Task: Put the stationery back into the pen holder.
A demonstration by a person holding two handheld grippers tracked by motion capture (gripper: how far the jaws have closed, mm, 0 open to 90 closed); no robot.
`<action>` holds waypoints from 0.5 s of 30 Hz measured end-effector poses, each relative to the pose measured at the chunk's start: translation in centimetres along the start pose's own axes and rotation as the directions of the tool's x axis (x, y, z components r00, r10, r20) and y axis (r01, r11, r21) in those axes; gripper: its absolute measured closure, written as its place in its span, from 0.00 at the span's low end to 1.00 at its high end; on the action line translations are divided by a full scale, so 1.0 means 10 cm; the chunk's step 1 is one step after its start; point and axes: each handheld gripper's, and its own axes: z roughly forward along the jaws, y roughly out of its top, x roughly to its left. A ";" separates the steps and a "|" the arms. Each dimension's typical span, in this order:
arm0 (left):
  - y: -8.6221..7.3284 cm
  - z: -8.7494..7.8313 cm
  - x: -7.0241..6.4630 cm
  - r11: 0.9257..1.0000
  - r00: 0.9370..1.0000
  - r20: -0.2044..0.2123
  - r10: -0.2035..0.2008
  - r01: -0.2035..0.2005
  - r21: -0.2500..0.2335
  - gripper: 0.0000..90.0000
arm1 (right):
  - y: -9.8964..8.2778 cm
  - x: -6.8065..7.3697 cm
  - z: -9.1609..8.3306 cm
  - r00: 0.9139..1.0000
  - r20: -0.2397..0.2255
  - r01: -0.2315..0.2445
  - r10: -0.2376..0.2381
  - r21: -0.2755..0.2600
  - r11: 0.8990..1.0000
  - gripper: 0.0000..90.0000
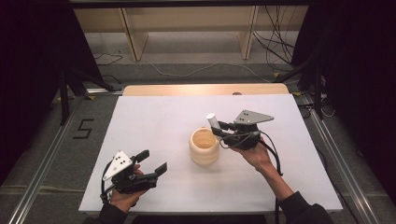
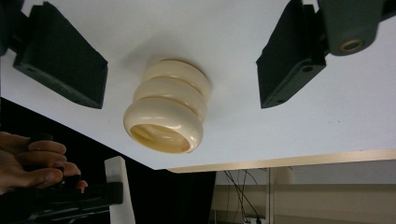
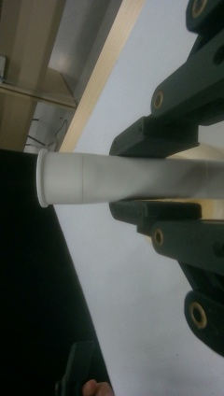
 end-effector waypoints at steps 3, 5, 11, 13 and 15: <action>0.00 0.00 0.00 1.000 1.000 0.000 -0.001 0.001 -0.001 0.17 | 0.03 0.00 0.06 1.000 -0.007 -0.006 0.006 -0.011 1.000 0.77; 0.00 0.00 0.00 1.000 1.000 0.000 -0.001 0.001 -0.001 0.17 | 0.04 0.01 0.09 1.000 -0.013 -0.015 0.015 -0.015 1.000 0.77; 0.00 0.00 0.00 1.000 1.000 0.001 -0.002 0.002 -0.002 0.17 | 0.05 0.03 0.19 1.000 -0.018 -0.010 0.010 -0.017 1.000 0.77; 0.00 0.00 0.00 1.000 1.000 0.001 -0.002 0.002 -0.003 0.17 | 0.04 0.04 0.22 1.000 -0.019 -0.010 0.010 -0.017 1.000 0.77; 0.00 0.00 0.00 1.000 1.000 0.001 -0.003 0.003 -0.004 0.17 | 0.04 0.05 0.25 1.000 -0.019 -0.011 0.010 -0.013 1.000 0.77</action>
